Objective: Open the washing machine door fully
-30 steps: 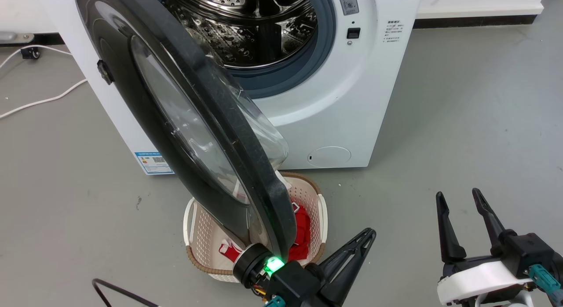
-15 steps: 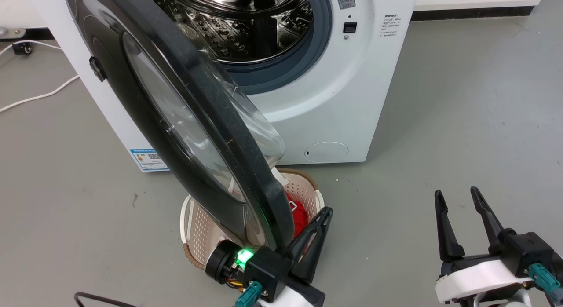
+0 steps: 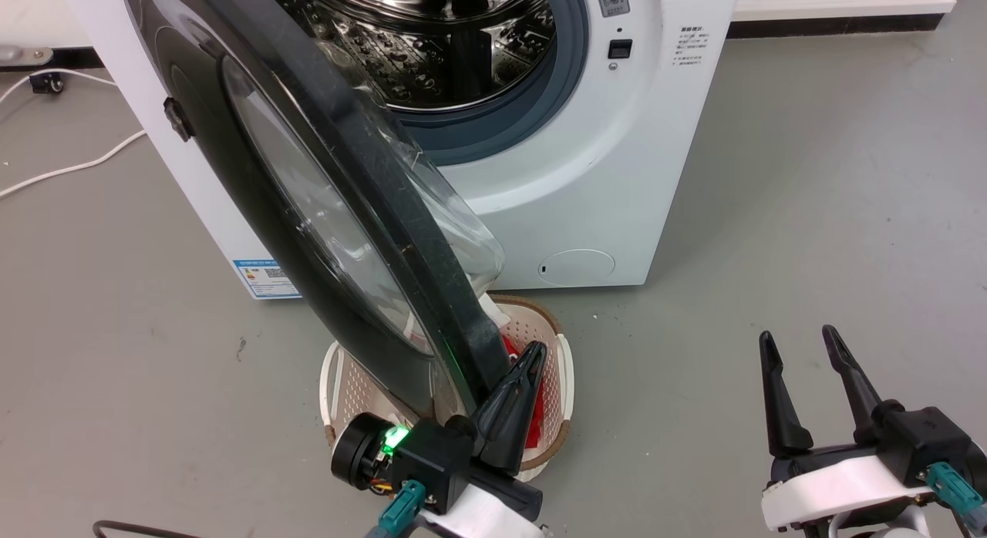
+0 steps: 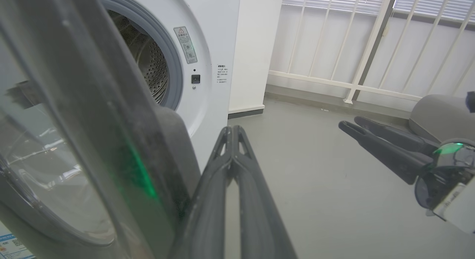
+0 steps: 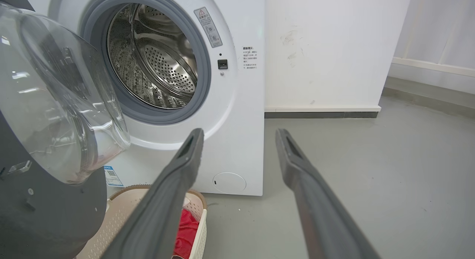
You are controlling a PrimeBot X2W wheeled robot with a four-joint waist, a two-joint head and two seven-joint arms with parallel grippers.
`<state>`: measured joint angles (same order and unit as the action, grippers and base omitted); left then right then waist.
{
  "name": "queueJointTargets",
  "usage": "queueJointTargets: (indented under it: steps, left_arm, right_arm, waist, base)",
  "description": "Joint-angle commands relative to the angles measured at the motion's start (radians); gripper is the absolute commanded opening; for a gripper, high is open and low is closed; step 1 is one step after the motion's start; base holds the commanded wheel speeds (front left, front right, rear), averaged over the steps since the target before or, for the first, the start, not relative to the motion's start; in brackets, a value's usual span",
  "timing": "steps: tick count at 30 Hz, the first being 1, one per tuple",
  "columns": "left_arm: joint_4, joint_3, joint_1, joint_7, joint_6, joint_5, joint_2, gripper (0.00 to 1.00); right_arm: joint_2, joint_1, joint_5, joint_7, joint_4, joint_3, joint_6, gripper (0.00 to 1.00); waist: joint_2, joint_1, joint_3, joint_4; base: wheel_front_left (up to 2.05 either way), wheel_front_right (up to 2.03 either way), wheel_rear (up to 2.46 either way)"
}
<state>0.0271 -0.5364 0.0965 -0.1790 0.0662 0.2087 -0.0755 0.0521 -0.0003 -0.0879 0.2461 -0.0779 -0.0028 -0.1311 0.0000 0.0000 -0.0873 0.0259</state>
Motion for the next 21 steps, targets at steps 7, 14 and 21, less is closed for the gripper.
queueJointTargets:
  steps: [7,14,21]
  left_arm:
    - [0.026,0.022,0.008,-0.002,0.037,-0.013,-0.018,0.00]
    - [0.055,0.030,-0.033,0.007,0.060,-0.013,-0.036,0.00]
    - [0.115,0.018,-0.107,0.023,0.093,-0.020,-0.053,0.00]
  right_arm:
    - [-0.004,-0.012,-0.013,0.008,0.004,-0.003,0.001,1.00]
    - [-0.004,-0.002,-0.001,0.009,0.001,-0.011,0.001,1.00]
    - [-0.004,0.024,0.000,0.000,0.004,-0.018,0.001,1.00]
  waist:
    - [0.0000,0.0000,-0.009,-0.005]
    - [0.0000,0.0000,0.006,-0.008]
    - [0.0000,0.0000,0.025,-0.042]
  base:
    - [0.00,0.00,0.00]
    - [0.00,0.00,0.00]
    - [0.00,0.00,0.00]
